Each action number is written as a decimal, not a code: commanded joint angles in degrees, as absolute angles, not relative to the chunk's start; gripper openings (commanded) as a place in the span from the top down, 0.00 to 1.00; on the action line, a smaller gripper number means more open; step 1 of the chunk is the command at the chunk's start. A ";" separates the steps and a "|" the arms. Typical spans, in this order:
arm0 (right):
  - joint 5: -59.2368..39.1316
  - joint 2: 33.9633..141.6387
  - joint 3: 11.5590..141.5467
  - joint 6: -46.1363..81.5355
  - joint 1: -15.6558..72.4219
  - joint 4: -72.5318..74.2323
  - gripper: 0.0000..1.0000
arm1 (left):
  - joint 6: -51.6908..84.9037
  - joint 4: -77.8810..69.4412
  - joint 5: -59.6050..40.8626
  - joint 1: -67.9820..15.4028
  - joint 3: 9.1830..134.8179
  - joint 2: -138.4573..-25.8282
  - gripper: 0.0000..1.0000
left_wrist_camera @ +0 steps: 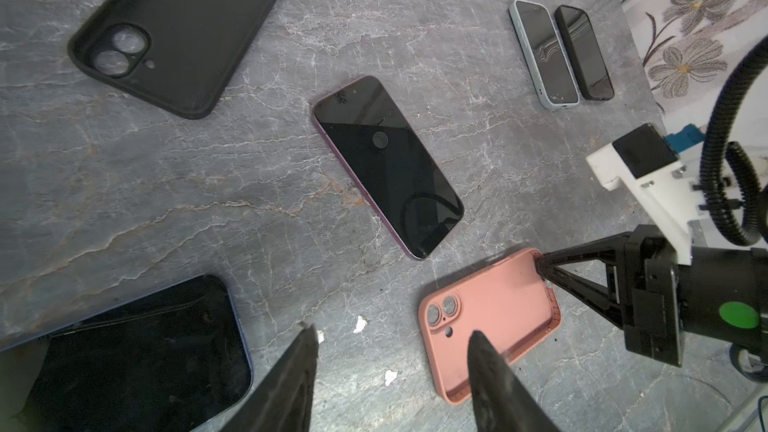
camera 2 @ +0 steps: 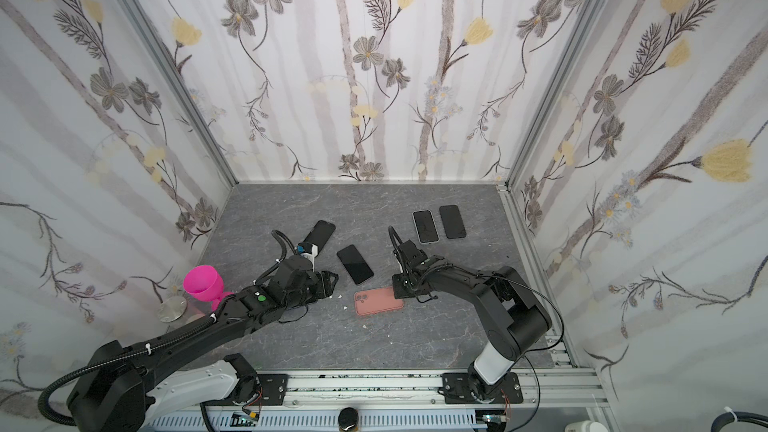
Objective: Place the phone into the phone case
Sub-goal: 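Release the pink case and hold the right gripper above it, then move the right gripper to the purple-edged phone and grasp it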
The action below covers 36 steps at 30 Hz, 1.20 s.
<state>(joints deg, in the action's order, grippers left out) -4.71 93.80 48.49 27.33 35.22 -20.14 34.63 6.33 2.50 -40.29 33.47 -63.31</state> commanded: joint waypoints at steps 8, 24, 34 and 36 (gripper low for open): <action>1.82 88.96 47.39 31.85 35.11 -26.82 0.64 | 34.37 5.00 3.35 -39.73 33.00 -62.09 0.42; 10.48 85.34 67.54 21.60 42.28 -27.93 0.28 | 21.77 12.03 5.98 -35.50 44.32 -61.05 0.30; 6.43 102.25 80.15 14.32 44.75 -25.24 0.18 | 15.78 15.93 0.73 -22.19 55.01 -67.45 0.00; 5.73 105.50 81.97 13.62 45.25 -25.26 0.00 | 16.73 15.16 -2.59 -18.20 54.72 -67.93 0.00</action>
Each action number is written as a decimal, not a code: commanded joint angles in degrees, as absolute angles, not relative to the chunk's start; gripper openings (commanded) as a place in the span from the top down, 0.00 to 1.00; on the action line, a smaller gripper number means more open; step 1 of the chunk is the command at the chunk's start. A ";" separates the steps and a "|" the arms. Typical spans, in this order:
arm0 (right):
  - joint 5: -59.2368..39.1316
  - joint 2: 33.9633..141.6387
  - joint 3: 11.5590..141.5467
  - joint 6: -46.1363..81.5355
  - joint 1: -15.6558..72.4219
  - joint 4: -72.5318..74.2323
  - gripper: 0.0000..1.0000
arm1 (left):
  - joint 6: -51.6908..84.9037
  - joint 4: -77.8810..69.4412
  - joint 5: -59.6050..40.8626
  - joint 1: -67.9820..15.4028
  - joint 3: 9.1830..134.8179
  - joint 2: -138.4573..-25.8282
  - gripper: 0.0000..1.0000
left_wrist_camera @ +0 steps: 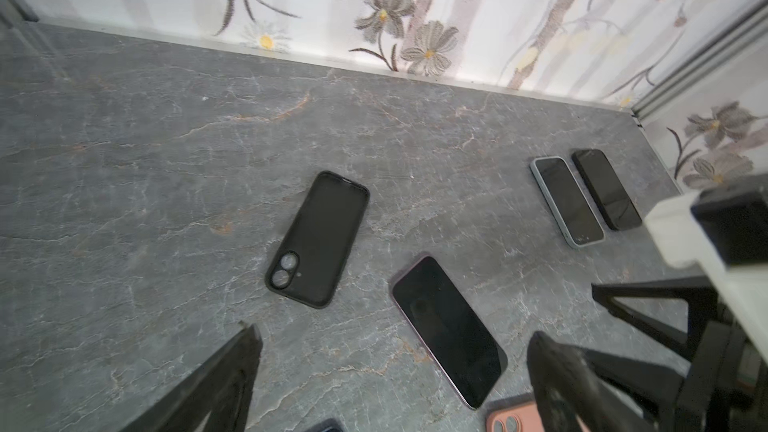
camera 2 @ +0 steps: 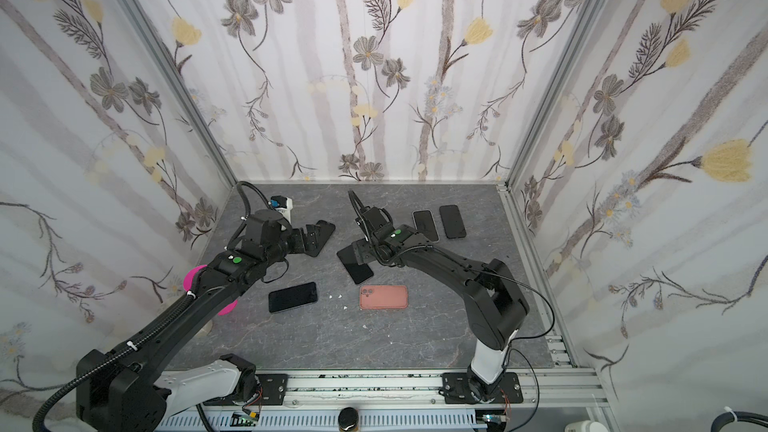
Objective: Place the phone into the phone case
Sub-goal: 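Move the right gripper to the purple-edged phone and grasp it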
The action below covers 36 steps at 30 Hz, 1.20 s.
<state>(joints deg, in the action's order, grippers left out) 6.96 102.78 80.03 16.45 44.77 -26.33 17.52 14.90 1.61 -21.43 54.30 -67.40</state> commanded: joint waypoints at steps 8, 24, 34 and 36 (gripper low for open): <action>2.19 116.93 88.44 11.79 45.88 -27.67 0.00 | 16.44 12.47 -9.57 -13.61 51.58 -69.46 0.00; 1.92 127.69 95.69 10.19 46.58 -33.94 0.17 | 16.26 10.81 -13.88 -12.39 50.60 -70.31 0.05; 3.35 130.13 98.38 9.32 46.58 -36.01 0.30 | 16.35 10.50 -13.88 -11.99 50.45 -70.40 0.11; 3.47 130.05 98.39 8.93 46.58 -36.07 0.33 | 16.41 10.45 -13.88 -11.95 50.45 -70.49 0.12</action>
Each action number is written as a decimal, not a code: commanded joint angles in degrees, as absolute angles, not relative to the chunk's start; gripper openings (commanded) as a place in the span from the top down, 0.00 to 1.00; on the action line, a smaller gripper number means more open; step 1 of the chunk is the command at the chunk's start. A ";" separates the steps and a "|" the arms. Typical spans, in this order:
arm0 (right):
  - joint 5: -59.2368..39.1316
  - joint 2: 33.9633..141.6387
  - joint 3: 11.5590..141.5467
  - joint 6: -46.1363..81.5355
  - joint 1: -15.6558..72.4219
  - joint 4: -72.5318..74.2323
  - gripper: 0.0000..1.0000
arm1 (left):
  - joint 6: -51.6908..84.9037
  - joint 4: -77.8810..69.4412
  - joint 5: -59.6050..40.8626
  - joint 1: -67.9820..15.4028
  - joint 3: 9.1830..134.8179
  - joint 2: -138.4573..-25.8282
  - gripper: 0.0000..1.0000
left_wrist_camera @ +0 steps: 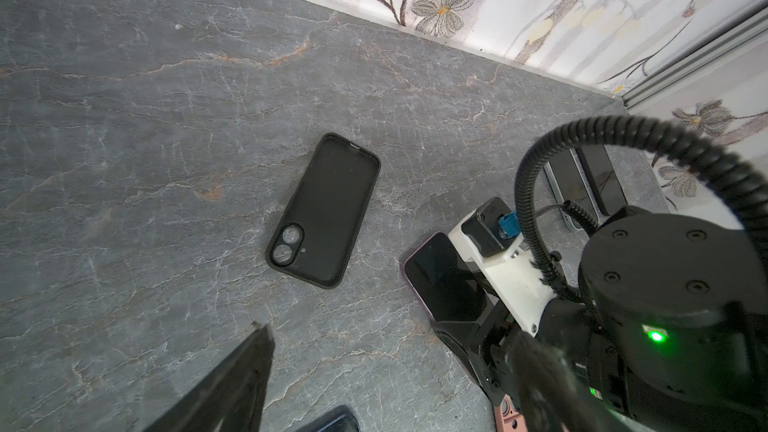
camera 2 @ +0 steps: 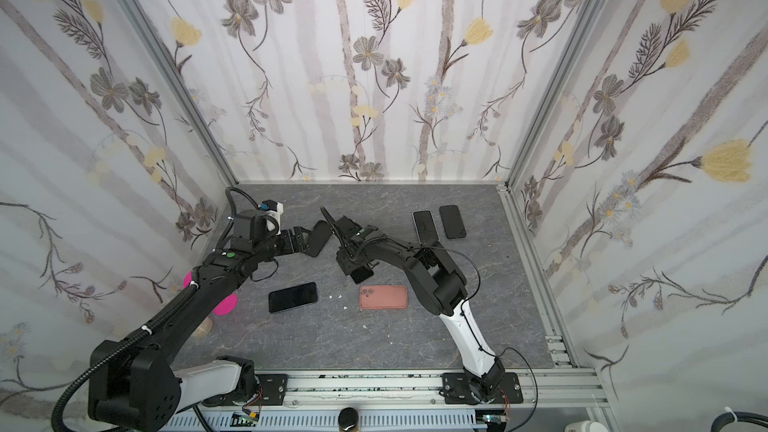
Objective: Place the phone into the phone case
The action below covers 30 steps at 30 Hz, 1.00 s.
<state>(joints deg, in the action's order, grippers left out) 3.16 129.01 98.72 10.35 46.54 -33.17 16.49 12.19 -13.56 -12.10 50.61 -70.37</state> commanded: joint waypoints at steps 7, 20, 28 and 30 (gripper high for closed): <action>4.14 128.65 98.39 5.87 45.80 -35.46 0.38 | 16.52 10.29 -13.95 -11.91 50.44 -70.58 0.12; -1.40 125.78 98.57 -0.37 41.02 -36.51 0.48 | 16.70 10.20 -13.99 -11.90 50.62 -71.21 0.12; -1.14 123.03 97.88 -3.70 39.84 -36.99 0.50 | 17.14 10.20 -15.88 -11.91 50.87 -71.83 0.12; -1.10 122.01 97.54 -4.33 39.75 -37.04 0.50 | 17.68 10.28 -17.35 -11.93 51.19 -73.64 0.13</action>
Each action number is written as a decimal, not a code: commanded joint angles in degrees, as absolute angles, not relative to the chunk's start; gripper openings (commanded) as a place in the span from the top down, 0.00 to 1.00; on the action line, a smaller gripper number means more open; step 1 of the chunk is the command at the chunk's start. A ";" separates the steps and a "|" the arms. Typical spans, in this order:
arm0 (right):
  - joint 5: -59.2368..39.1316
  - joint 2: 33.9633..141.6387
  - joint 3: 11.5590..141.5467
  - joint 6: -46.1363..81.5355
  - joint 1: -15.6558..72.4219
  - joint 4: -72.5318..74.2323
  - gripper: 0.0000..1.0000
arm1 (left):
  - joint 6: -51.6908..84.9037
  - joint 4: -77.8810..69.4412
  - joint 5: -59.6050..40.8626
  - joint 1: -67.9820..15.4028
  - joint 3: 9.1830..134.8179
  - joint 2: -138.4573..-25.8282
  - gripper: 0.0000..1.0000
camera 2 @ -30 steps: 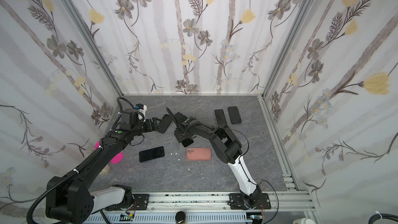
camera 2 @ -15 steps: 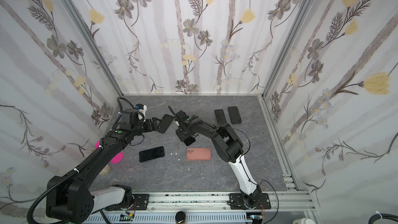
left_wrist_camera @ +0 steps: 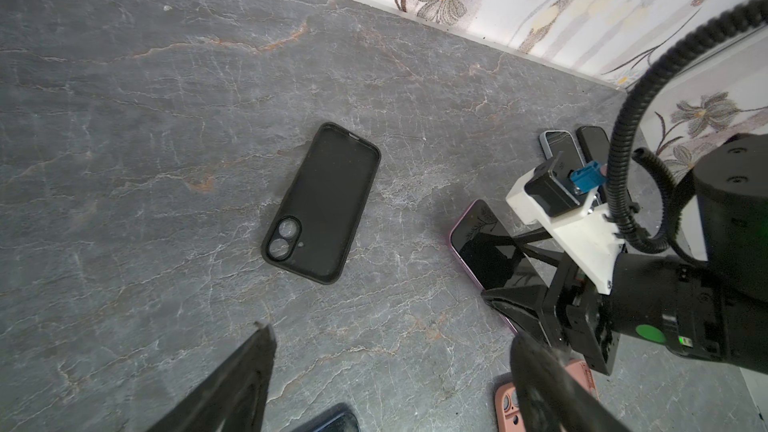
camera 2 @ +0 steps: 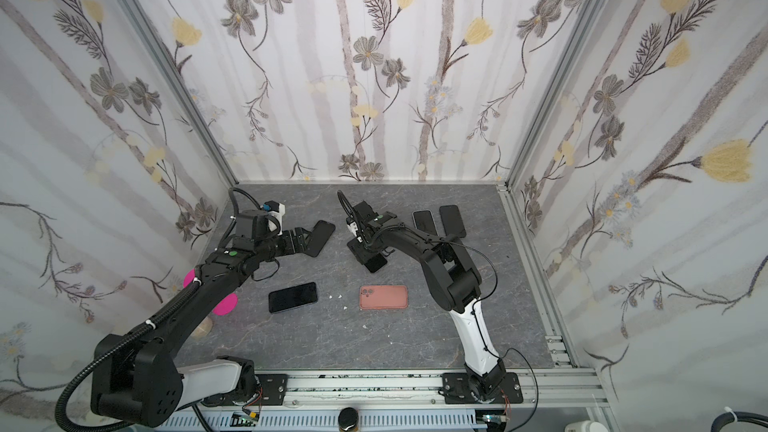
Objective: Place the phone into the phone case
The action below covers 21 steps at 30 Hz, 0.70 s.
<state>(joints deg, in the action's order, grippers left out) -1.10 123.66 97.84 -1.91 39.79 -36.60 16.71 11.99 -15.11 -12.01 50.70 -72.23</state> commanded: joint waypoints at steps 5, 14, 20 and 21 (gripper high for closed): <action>-1.75 118.98 96.17 -6.13 39.83 -37.25 0.51 | 18.87 11.88 -21.36 -12.12 53.20 -76.24 0.16; -5.62 108.06 87.90 -9.61 41.10 -33.16 0.53 | 23.20 10.38 -31.79 -13.84 54.74 -77.26 0.18; -9.21 101.18 82.63 -12.27 43.69 -32.08 0.53 | 26.12 8.32 -37.36 -16.16 54.84 -76.79 0.20; -9.88 100.15 81.92 -12.47 44.15 -31.95 0.53 | 26.46 8.02 -38.01 -16.77 54.68 -76.45 0.20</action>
<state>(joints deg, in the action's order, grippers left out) -6.61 102.48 83.22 -10.07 43.48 -34.22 24.38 10.50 -33.82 -15.84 54.30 -77.03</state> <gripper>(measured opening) 0.687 0.799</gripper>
